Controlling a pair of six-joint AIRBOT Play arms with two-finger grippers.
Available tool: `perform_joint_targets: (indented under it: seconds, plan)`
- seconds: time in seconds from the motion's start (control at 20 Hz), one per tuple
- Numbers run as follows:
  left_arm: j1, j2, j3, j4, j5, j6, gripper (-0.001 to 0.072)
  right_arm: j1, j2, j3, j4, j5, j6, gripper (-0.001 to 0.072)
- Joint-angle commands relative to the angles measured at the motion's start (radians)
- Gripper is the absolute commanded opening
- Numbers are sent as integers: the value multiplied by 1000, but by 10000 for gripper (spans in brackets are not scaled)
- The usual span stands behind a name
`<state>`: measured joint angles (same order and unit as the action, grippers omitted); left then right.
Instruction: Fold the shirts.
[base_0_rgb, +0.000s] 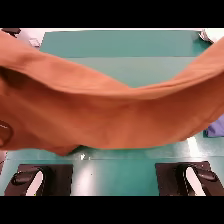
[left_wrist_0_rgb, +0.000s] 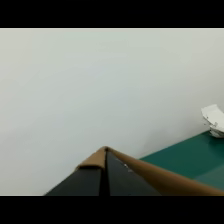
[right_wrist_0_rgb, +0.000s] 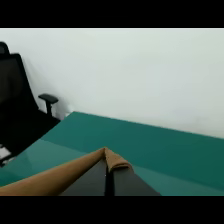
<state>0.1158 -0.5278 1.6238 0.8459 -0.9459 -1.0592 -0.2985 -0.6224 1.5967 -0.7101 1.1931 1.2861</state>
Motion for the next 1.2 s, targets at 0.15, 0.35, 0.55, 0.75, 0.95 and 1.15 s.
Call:
perform_joint_targets:
  seconds: [0.15,0.35,0.55,0.75,0.95,1.15]
  plan:
    - [0,-2,-304,-41,23,94,23,0,-156,-134,10,89,-5,13]
    - [0,13,-255,-45,116,126,22,29,-93,-215,9,15,-5,12]
    - [0,13,-51,-23,84,126,22,29,87,-225,10,-154,4,12]
    - [0,13,123,55,83,126,22,29,245,-225,1,-385,3,12]
    - [0,13,194,88,149,127,22,29,314,-225,2,-537,-13,12]
    - [0,13,203,90,175,180,23,29,310,-209,2,-562,-37,12]
